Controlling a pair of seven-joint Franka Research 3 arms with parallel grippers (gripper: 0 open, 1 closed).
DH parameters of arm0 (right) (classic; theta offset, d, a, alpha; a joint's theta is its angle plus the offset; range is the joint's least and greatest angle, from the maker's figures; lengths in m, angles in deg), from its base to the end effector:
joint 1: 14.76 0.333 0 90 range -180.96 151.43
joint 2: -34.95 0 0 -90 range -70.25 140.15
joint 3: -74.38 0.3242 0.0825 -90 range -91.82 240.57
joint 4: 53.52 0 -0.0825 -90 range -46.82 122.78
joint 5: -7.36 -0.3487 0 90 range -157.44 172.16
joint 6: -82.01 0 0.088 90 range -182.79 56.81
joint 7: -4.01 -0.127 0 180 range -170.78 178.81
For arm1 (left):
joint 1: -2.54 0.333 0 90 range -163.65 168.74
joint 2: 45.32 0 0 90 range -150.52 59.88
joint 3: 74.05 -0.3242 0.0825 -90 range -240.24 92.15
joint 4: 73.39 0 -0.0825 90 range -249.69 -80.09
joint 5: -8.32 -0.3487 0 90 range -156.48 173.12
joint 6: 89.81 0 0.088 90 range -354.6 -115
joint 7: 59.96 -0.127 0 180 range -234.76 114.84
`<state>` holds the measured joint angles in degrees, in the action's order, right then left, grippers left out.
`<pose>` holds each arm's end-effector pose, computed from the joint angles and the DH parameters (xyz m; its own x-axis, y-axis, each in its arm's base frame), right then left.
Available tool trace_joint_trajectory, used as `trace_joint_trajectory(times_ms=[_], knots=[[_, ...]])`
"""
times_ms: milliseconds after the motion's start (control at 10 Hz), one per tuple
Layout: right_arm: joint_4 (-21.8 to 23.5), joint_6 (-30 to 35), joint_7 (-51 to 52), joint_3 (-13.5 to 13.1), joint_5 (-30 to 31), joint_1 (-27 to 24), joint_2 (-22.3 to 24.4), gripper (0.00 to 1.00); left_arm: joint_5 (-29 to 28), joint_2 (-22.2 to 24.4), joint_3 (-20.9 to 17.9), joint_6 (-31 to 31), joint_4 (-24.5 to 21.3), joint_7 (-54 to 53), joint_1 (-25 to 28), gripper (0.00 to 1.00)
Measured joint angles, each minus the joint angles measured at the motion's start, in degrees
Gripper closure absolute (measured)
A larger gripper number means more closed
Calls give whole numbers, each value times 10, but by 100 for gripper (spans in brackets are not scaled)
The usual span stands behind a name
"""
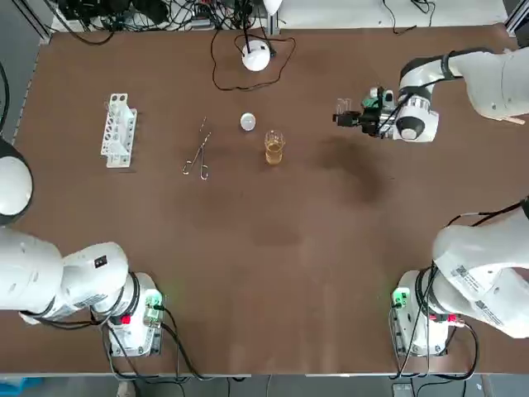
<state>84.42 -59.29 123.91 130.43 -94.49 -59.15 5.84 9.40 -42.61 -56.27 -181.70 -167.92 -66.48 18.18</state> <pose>0.4493 0.1282 0.2129 0.7171 0.0141 0.6968 0.6166 -0.4788 -0.6249 0.5064 -0.0250 0.6040 0.9887 -0.1496 -0.0005 -0.1496 -0.9887 0.0045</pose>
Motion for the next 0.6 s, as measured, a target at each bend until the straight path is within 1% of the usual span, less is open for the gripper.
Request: trace_joint_trajectory(times_ms=[200,300,400,600], knots=[[10,9,13,-1,71,-45,0,61,0,-2,-38,0,0,12,-37,0],[16,24,14,-3,105,-68,0,61,0,-2,-57,0,0,28,-57,0],[21,46,20,-15,138,-83,0,61,0,-2,-67,0,1,36,-67,0],[28,89,58,-71,187,-88,0,61,0,-2,-68,-1,11,37,-68,0]])
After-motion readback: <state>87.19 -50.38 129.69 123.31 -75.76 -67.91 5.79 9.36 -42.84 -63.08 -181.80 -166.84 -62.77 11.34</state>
